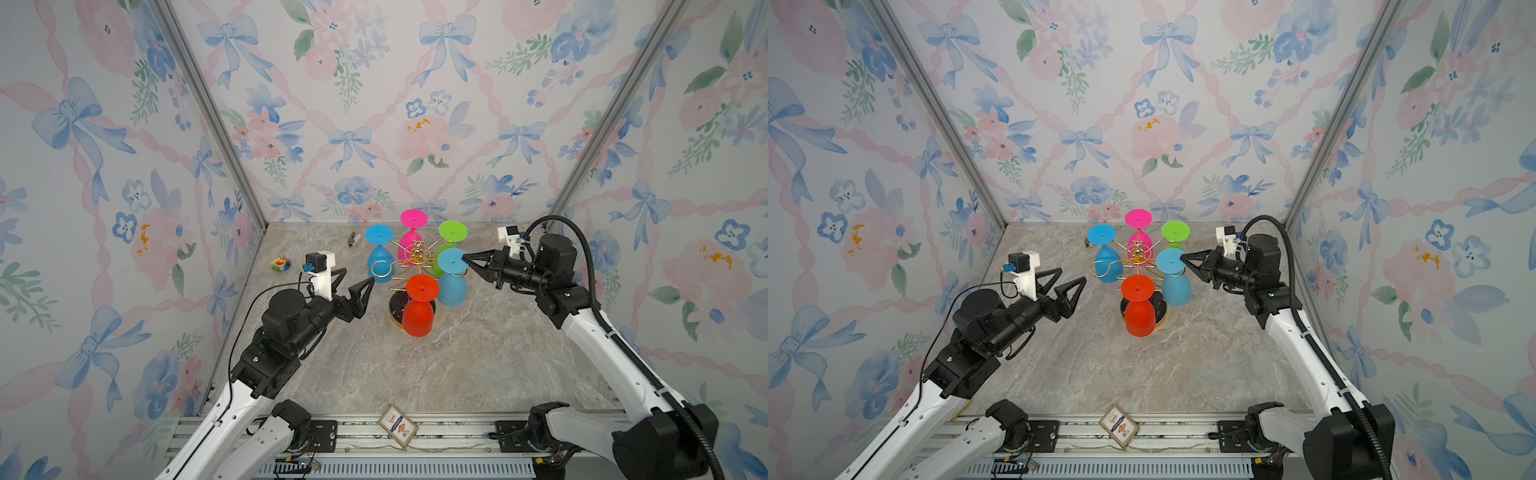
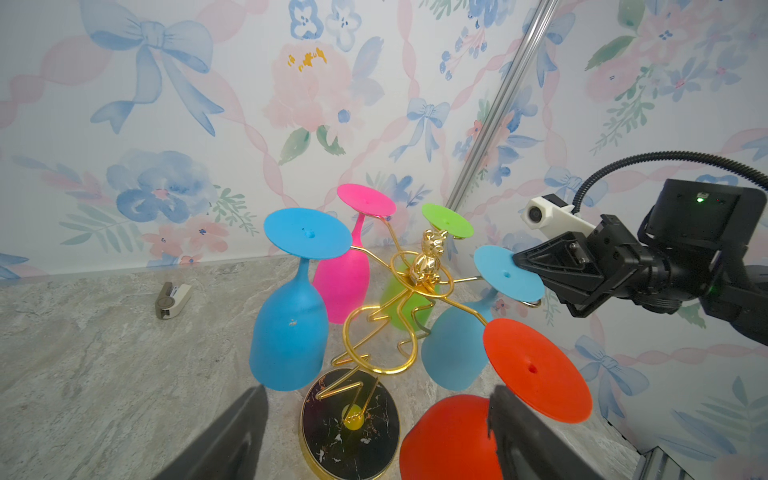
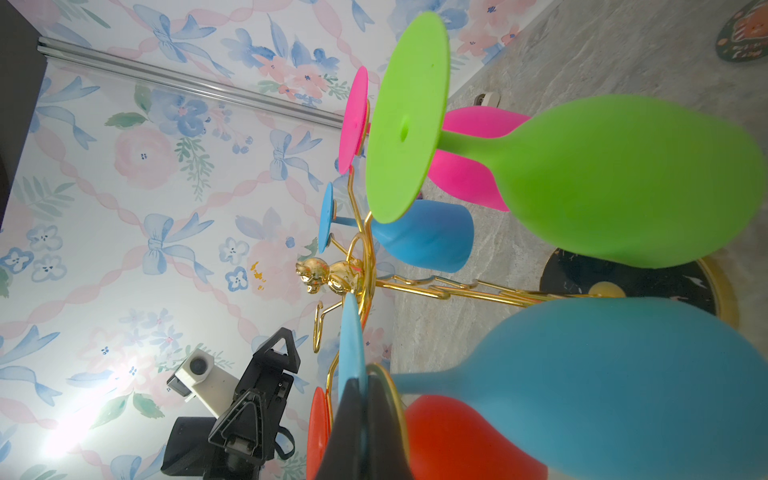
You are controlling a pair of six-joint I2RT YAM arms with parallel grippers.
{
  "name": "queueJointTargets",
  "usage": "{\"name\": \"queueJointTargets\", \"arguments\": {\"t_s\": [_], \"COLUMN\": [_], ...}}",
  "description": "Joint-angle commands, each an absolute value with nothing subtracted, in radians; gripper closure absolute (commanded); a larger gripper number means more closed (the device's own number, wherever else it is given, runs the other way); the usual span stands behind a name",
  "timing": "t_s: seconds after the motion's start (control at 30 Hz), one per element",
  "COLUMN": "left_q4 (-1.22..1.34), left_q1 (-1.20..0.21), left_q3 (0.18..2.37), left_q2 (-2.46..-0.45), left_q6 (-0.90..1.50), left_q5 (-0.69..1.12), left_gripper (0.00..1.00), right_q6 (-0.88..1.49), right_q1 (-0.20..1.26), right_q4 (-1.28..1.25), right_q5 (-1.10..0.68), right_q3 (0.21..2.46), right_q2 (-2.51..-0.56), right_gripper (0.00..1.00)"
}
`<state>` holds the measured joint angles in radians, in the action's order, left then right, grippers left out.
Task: Take the wine glass off the wine glass rack
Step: Pick up the wine glass from the wine glass rack.
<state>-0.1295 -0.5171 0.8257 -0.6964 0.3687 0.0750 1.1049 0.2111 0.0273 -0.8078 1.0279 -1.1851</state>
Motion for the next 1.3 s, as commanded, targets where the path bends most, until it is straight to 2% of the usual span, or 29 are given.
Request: {"name": "queueJointTargets", "arguments": {"t_s": [0.0,0.7,1.27], "left_q4": [-0.131,-0.131,-0.132], "left_q1": [-0.521,-0.521,-0.521], "left_q3": [0.81,0.809,0.808], "left_q2": [-0.686,-0.703,-0.691], "left_q6": [0.35,0.347,0.351], "left_q5": [0.065,0.066,0.072], "left_gripper": [0.14,0.14,0.14], "right_q6": [1.125,1.168,1.023], "right_q1": [0.231,0.238,0.287], "right_q4": [-0.047,-0.114,0.074], "right_q5": [-0.821,-0.82,-0.837], "right_q3": [1.04,1.033,1.054], "right_q2": [-1.197,-1.195,-1.138], "right_gripper": [1.0,1.0,1.0]}}
